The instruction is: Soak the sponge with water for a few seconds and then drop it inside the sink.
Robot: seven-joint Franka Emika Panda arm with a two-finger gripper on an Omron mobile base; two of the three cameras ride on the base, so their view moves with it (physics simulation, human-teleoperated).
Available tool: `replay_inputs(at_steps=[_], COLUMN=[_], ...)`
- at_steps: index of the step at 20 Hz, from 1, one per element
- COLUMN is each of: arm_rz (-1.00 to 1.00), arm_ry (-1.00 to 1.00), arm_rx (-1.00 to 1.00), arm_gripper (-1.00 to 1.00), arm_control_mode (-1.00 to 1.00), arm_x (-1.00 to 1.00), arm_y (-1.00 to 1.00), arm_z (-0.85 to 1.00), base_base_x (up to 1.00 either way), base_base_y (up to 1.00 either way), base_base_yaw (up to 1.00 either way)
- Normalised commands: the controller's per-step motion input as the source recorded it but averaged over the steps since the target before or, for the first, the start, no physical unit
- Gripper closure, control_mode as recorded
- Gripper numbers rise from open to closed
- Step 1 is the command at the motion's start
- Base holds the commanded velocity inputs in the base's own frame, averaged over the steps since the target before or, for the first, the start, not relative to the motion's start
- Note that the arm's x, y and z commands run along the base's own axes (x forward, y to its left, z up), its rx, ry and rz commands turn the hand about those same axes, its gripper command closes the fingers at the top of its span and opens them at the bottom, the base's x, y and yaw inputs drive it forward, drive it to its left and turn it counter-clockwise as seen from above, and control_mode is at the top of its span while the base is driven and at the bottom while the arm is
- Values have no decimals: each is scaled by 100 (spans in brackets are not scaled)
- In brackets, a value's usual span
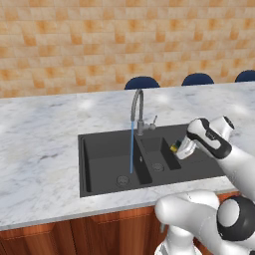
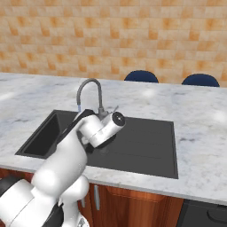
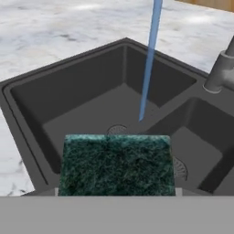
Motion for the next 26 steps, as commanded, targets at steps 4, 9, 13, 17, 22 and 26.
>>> replay_inputs(at_steps=[4,9,13,17,22,26], arm_rz=[3,0,0,0,0,0], arm_ry=[-1,-7,-8,-9,-8,0], arm_rx=[0,0,1,3,4,1], arm_gripper=[100,100,100,100,100,100], arm_control_mode=[-100,-100,-100,-100,-100,-100], arm_x=[27,17,23,31,23,13], arm_y=[41,41,35,26,18,6], arm_z=[0,0,-7,-14,-17,-9], base_base_x=[0,0,0,0,0,0], base_base_y=[0,0,0,0,0,0], base_base_yaw=[0,0,0,0,0,0])
